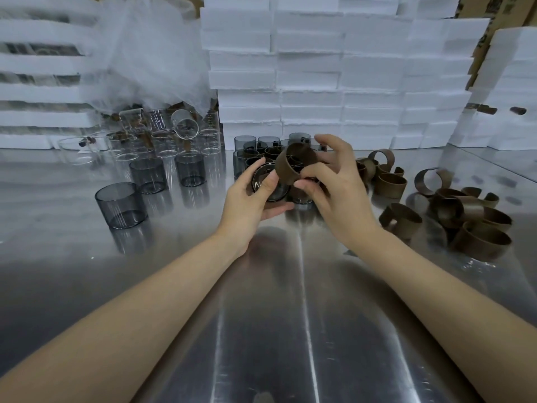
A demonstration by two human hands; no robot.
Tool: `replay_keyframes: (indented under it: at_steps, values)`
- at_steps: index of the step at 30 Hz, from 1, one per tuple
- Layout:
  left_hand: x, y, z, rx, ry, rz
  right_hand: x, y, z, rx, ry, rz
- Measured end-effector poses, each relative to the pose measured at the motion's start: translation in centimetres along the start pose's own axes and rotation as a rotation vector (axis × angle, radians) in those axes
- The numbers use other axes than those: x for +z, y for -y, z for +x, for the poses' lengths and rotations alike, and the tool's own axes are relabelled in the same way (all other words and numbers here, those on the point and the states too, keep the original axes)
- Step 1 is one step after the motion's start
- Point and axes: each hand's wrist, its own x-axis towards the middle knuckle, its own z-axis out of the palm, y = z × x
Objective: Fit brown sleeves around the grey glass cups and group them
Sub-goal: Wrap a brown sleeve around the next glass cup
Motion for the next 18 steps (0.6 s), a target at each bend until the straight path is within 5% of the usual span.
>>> replay_keyframes:
  at_steps: [11, 18]
  values:
    - [0.4, -0.5, -0.7, -0.005, 0.160, 0.092, 0.0, 1.1, 0.0, 0.107, 0.064, 0.088]
    - [0.6, -0.7, -0.8, 0.000, 0.075, 0.088, 0.2, 1.1, -0.3, 0.085, 0.132, 0.182]
